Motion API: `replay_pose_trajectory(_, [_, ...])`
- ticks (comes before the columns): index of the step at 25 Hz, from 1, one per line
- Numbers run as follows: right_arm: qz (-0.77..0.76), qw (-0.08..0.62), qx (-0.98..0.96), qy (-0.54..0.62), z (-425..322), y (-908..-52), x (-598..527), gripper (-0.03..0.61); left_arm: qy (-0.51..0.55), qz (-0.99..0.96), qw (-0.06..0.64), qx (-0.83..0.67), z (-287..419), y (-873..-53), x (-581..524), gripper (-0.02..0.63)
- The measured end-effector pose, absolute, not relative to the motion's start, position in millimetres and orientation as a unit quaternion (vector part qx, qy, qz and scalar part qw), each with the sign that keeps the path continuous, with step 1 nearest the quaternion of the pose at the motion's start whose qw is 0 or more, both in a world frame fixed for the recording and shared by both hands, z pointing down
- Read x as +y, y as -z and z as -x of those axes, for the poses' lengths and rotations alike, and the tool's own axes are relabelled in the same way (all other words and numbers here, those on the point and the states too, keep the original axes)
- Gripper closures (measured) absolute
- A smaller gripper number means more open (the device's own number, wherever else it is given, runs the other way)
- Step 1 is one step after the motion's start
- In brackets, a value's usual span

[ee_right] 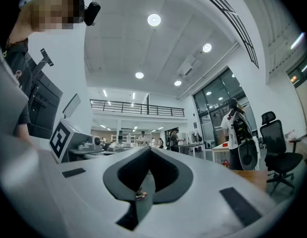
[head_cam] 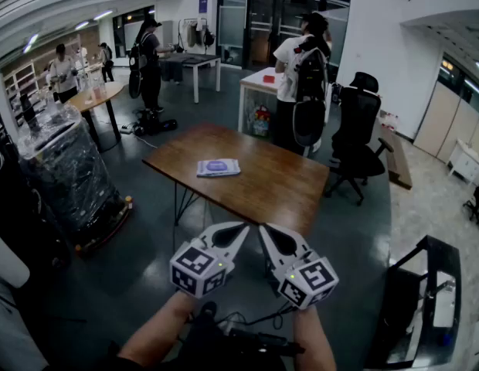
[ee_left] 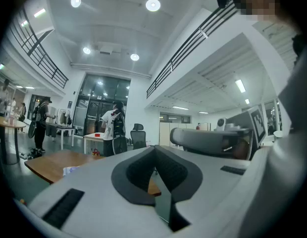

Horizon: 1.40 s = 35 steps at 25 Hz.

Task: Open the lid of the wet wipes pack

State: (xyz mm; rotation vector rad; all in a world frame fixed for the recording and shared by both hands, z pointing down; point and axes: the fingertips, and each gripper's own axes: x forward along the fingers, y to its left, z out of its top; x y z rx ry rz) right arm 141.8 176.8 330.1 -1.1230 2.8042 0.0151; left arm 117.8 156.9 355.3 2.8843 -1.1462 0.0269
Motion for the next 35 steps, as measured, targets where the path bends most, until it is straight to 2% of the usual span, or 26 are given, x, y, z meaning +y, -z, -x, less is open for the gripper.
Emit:
replay_pose_trajectory(20, [0.364, 0.062, 0.929, 0.004, -123.0, -333.1, 175.3, 0.568, -0.011, -0.925, 0.03, -0.379, -100.2, -359.8, 155.6, 0.62])
replay_pose_trajectory(35, [0.382, 0.039, 0.923, 0.019, -89.2, -347.4, 95.6, 0.568, -0.014, -0.921, 0.052, -0.385, -60.8, -373.8, 80.6, 0.62])
